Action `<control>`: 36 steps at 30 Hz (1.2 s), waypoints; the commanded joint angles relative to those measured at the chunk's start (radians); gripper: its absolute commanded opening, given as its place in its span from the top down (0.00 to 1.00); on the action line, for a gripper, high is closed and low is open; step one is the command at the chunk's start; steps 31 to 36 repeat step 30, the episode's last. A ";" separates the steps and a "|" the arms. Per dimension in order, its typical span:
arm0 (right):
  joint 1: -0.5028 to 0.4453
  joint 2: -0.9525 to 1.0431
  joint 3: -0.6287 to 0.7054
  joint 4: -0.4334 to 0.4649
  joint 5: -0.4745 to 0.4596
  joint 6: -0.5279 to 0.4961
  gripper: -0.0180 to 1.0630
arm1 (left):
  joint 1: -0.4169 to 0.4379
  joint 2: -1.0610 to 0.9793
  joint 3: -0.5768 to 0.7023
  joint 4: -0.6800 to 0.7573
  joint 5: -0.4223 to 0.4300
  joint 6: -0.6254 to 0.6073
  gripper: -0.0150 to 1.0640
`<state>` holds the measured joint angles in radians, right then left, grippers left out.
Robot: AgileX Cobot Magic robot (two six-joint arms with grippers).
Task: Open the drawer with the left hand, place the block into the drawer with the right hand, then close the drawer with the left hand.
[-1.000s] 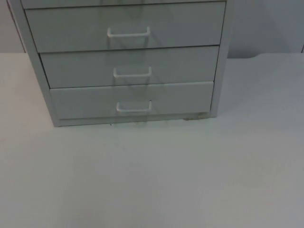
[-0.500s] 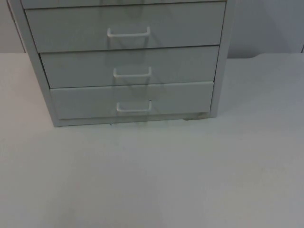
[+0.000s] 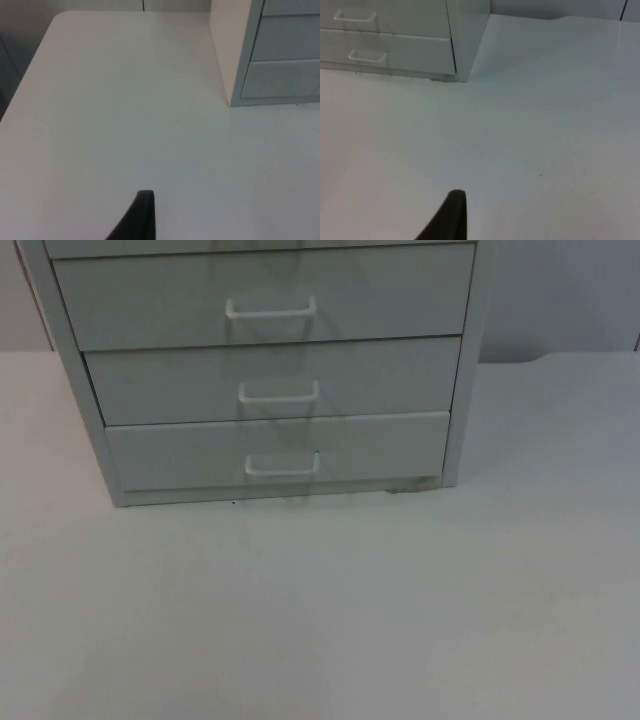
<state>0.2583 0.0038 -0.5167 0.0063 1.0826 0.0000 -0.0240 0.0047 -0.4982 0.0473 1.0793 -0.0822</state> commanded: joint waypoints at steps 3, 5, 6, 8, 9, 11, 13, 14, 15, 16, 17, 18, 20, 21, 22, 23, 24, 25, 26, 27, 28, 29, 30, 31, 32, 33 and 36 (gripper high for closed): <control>0.006 -0.004 0.000 -0.006 -0.004 -0.008 0.01 | 0.003 -0.005 0.004 -0.004 -0.002 0.002 0.01; 0.006 -0.004 0.000 -0.006 -0.004 -0.008 0.01 | 0.003 -0.005 0.004 -0.004 -0.002 0.002 0.01; 0.006 -0.004 0.000 -0.006 -0.004 -0.008 0.01 | 0.003 -0.005 0.004 -0.004 -0.002 0.002 0.01; 0.006 -0.004 0.000 -0.006 -0.004 -0.008 0.01 | 0.003 -0.005 0.004 -0.004 -0.002 0.002 0.01; 0.006 -0.004 0.000 -0.006 -0.004 -0.008 0.01 | 0.003 -0.005 0.004 -0.004 -0.002 0.002 0.01; 0.006 -0.004 0.000 -0.006 -0.004 -0.008 0.01 | 0.003 -0.005 0.004 -0.004 -0.002 0.002 0.01; 0.006 -0.004 0.000 -0.006 -0.004 -0.008 0.01 | 0.003 -0.005 0.004 -0.004 -0.002 0.002 0.01; 0.006 -0.004 0.000 -0.006 -0.004 -0.008 0.01 | 0.003 -0.005 0.004 -0.004 -0.002 0.002 0.01; 0.006 -0.004 0.000 -0.006 -0.004 -0.008 0.01 | 0.003 -0.005 0.004 -0.004 -0.002 0.002 0.01; 0.006 -0.004 0.000 -0.006 -0.004 -0.008 0.01 | 0.003 -0.005 0.004 -0.004 -0.002 0.002 0.01; 0.006 -0.004 0.000 -0.006 -0.004 -0.008 0.01 | 0.003 -0.005 0.004 -0.004 -0.002 0.002 0.01; 0.006 -0.004 0.000 -0.006 -0.004 -0.008 0.01 | 0.003 -0.005 0.004 -0.004 -0.002 0.002 0.01; -0.005 -0.004 0.000 -0.006 -0.004 -0.008 0.01 | 0.003 -0.005 0.004 -0.004 -0.002 0.002 0.01; -0.018 -0.004 0.000 -0.001 -0.004 -0.008 0.01 | 0.003 -0.005 0.004 -0.004 -0.002 0.002 0.01; -0.035 -0.004 0.000 -0.001 -0.004 -0.008 0.01 | 0.003 -0.005 0.004 -0.004 -0.002 0.002 0.01; -0.054 -0.004 0.000 -0.001 -0.004 -0.008 0.01 | 0.003 -0.005 0.004 -0.004 -0.002 0.002 0.01; -0.054 -0.004 0.000 -0.001 -0.004 -0.008 0.01 | 0.003 -0.005 0.004 -0.004 -0.002 0.002 0.01; -0.078 -0.004 0.000 -0.001 -0.004 -0.008 0.01 | 0.003 -0.005 0.004 -0.004 -0.002 0.002 0.01; -0.115 -0.004 0.000 0.002 -0.004 -0.008 0.01 | 0.003 -0.005 0.004 -0.004 -0.002 0.002 0.01; -0.137 -0.004 0.000 0.002 -0.004 -0.008 0.01 | 0.003 -0.005 0.004 -0.004 -0.002 0.002 0.01; -0.159 -0.004 0.000 0.002 -0.004 -0.008 0.01 | 0.003 -0.005 0.004 -0.004 -0.002 0.002 0.01; -0.159 -0.004 0.000 0.002 -0.004 -0.008 0.01 | 0.003 -0.005 0.004 -0.004 -0.002 0.002 0.01; -0.176 -0.004 0.000 0.002 -0.004 -0.008 0.01 | 0.003 -0.005 0.004 -0.004 -0.002 0.002 0.01; -0.176 -0.004 0.000 0.002 -0.004 -0.008 0.01 | 0.003 -0.005 0.004 -0.004 -0.002 0.002 0.01; -0.176 -0.004 0.000 0.002 -0.004 -0.008 0.01 | 0.003 -0.005 0.004 -0.004 -0.002 0.002 0.01; -0.176 -0.004 0.000 0.002 -0.004 -0.008 0.01 | 0.003 -0.005 0.004 -0.004 -0.002 0.002 0.01; -0.176 -0.004 0.000 0.002 -0.004 -0.008 0.01 | 0.003 -0.005 0.004 -0.004 -0.002 0.002 0.01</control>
